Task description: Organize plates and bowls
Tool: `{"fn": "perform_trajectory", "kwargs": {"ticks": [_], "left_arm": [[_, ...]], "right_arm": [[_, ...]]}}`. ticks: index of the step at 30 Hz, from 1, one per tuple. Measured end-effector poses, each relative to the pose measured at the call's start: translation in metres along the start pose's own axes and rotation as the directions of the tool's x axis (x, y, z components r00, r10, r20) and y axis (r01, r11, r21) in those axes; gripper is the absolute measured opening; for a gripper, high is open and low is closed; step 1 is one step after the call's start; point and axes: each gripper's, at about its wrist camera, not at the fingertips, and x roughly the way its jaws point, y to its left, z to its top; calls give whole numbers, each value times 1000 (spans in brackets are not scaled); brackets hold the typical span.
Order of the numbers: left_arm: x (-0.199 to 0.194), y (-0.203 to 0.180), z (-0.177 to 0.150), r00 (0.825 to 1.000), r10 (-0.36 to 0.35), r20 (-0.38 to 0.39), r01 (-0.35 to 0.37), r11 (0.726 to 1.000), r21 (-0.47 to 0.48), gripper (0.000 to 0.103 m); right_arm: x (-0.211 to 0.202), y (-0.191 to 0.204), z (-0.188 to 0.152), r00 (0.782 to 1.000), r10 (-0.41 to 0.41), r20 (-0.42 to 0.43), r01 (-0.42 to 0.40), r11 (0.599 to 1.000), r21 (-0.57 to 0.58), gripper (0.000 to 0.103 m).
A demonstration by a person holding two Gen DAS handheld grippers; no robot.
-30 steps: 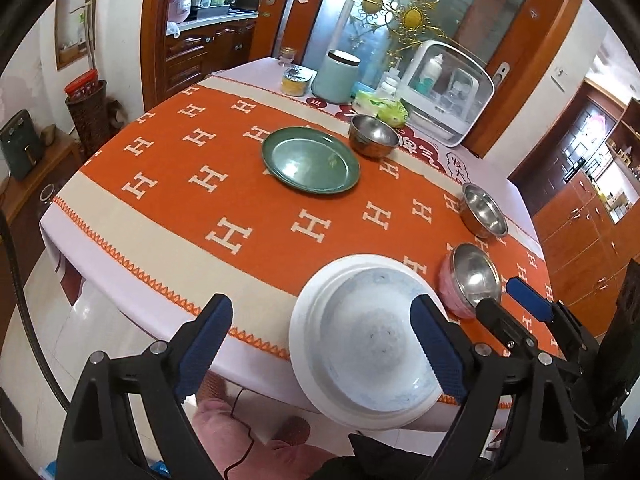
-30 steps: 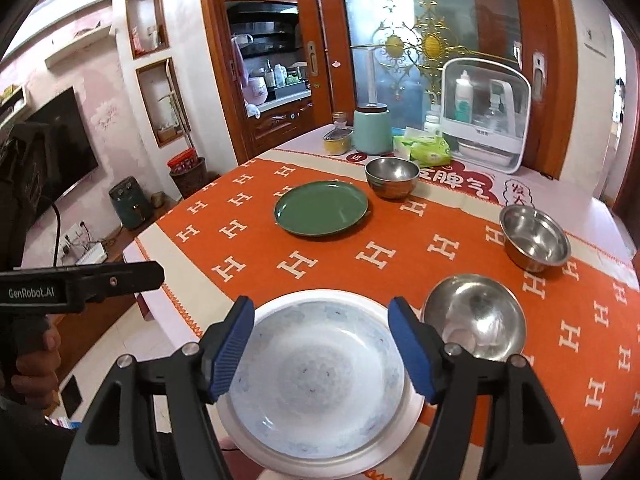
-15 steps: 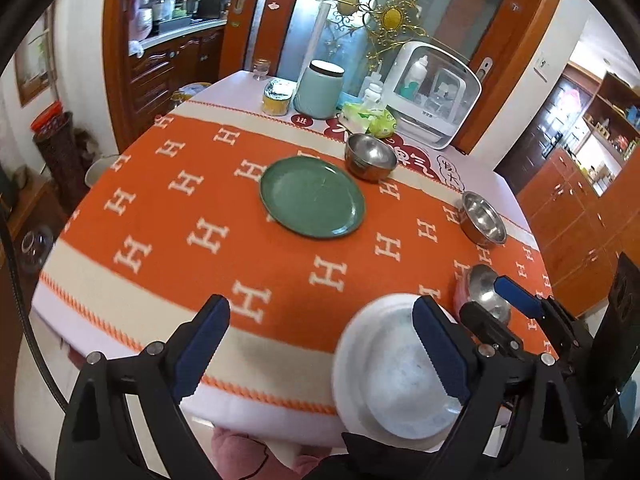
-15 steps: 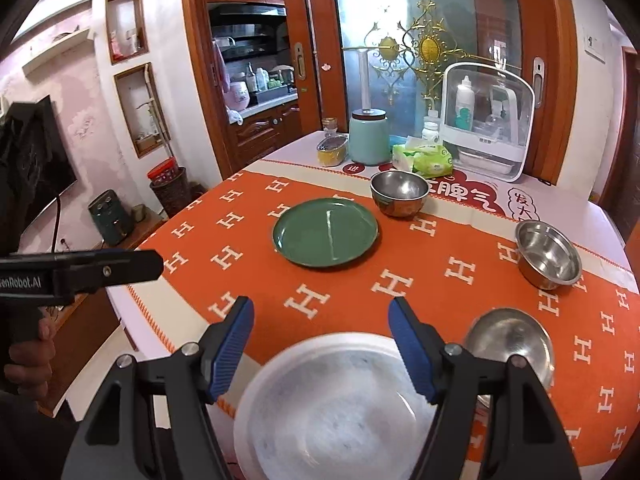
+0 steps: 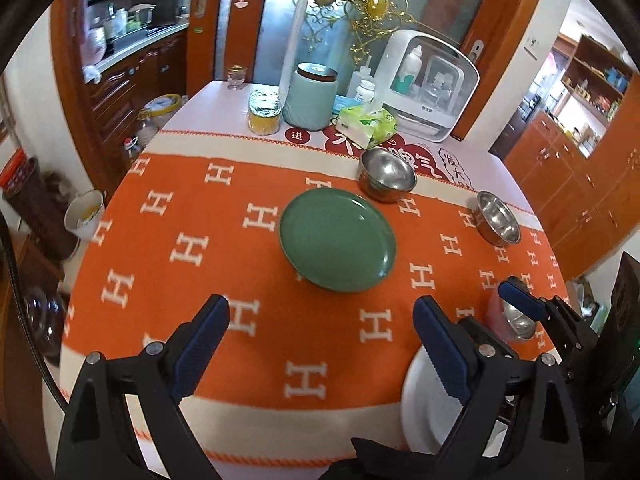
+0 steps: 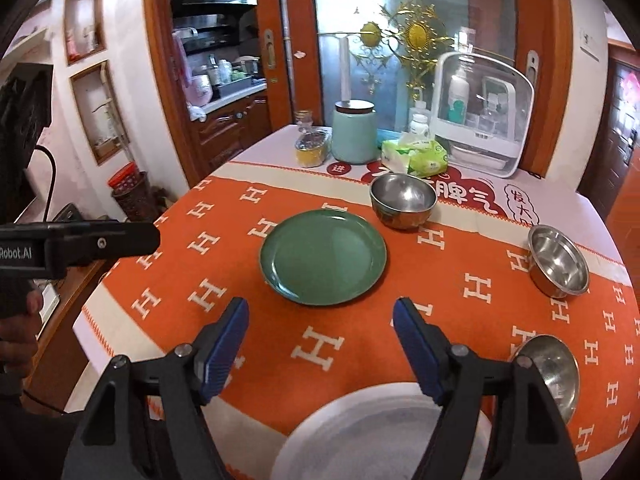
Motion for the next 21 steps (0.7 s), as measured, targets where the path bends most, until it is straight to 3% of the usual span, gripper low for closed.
{"fn": "perform_trajectory", "kwargs": {"ticks": [12,21], "left_arm": [[55,31,64,994,-56,-98,69,989,135,92],[97,54,84,985,-85,-148,103,988,118,92]], "right_arm": [[47,-9,16,993,-99,-71,113,964,242,75],[86,-21,24,985,-68,-156,120,927,355,75]]}}
